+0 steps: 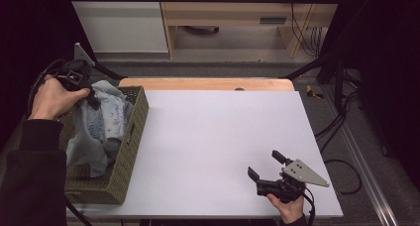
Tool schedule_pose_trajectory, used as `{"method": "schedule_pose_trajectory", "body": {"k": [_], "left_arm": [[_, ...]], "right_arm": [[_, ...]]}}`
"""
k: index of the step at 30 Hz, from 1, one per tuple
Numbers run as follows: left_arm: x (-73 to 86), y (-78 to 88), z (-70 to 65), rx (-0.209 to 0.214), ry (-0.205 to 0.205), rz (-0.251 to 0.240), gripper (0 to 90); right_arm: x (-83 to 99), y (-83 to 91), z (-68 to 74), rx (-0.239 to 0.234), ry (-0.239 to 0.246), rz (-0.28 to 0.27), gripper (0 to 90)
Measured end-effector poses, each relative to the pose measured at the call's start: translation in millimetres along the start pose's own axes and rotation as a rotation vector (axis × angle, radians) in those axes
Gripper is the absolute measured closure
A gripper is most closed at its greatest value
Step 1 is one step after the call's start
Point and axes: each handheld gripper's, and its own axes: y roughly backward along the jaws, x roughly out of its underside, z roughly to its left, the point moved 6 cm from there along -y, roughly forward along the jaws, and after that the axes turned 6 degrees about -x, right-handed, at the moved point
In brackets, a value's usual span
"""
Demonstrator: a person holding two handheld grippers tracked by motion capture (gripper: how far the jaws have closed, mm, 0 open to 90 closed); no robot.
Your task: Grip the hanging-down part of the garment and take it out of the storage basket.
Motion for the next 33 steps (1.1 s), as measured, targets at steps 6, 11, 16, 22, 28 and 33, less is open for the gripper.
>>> {"method": "schedule_pose_trajectory", "body": {"k": [6, 11, 16, 22, 28, 33], "left_arm": [[0.7, 2.7, -1.1, -0.001, -0.012, -0.006, 85.8], [2.0, 6.7, 0.3, -0.004, -0.017, -0.019, 85.8], [2.7, 15.2, 1.7, -0.007, -0.024, -0.038, 85.9], [4.6, 31.4, 3.4, -0.012, -0.027, -0.067, 86.0], [5.2, 56.0, 3.1, -0.023, -0.013, -0.111, 86.0], [5.2, 79.7, -0.1, -0.032, -0.019, -0.14, 86.0]], "right_arm": [[0.1, -0.1, -0.2, 0.001, -0.007, 0.008, 2.1], [0.5, -0.7, -0.6, 0.004, -0.005, 0.008, 2.2], [1.4, -1.3, -1.2, 0.0, -0.008, 0.013, 2.3], [0.7, -3.3, 0.0, -0.002, 0.001, 0.01, 2.3], [-0.5, -3.9, 0.4, -0.008, -0.008, 0.01, 2.4], [-1.1, -4.6, 0.7, -0.01, -0.011, 0.012, 2.4]]}}
